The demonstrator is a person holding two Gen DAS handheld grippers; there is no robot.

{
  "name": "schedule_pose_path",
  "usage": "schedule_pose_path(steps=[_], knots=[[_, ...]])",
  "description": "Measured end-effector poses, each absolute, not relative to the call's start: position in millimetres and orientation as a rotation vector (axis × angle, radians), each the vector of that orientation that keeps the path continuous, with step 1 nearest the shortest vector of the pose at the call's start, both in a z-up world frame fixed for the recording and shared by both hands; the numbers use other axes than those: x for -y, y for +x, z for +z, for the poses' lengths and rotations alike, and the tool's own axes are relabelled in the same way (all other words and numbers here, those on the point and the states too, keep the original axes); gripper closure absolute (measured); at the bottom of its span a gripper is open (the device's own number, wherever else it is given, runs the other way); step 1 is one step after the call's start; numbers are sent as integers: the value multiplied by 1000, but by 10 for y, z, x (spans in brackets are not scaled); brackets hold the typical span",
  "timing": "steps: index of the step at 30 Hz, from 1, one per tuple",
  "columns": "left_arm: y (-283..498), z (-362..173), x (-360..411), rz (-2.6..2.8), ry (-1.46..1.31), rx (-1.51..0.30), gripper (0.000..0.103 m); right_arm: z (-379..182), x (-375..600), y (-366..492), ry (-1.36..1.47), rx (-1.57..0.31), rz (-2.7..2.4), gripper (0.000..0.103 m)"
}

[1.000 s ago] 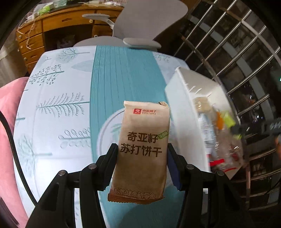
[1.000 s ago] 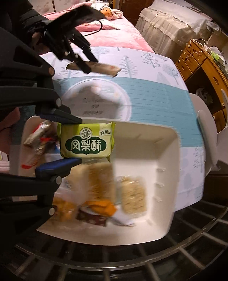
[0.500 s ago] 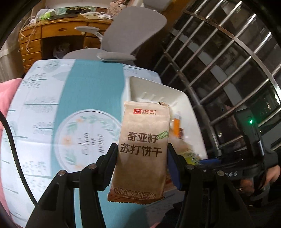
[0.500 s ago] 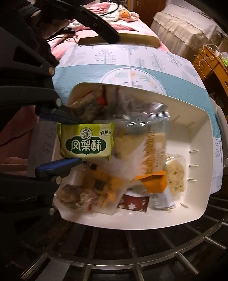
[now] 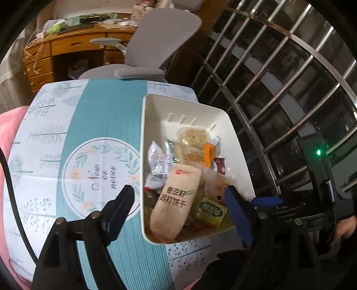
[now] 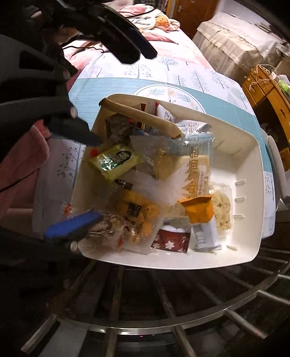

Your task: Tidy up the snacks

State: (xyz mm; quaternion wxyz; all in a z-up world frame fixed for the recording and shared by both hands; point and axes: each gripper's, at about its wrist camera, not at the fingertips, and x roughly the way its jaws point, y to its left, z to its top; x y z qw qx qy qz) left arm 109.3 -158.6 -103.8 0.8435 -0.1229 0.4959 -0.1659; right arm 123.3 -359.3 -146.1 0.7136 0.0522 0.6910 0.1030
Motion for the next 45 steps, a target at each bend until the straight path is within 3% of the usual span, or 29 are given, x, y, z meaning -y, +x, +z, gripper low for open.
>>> schedule_pose_path(steps=[9,26,29,36,45], knots=[[862,-1164,962,-170,-317,-1059,19,-1522,3540,920,219,-1427,186,24],[-73,-1266,-586,91,-334,-1024,19,-1186,2845,226,275,-1141,87,21],[-178,-1280,-590,74,-336,-1037,19,-1103,2706,80,230,-1094,59,9],[-305,-1046,-235,5,-319,-1041,19,-843,2499,-205,153,-1032,42,6],[-268,-239,347,-56,-152,-986,13,-280,2491,-427,131,-1047,35,4]])
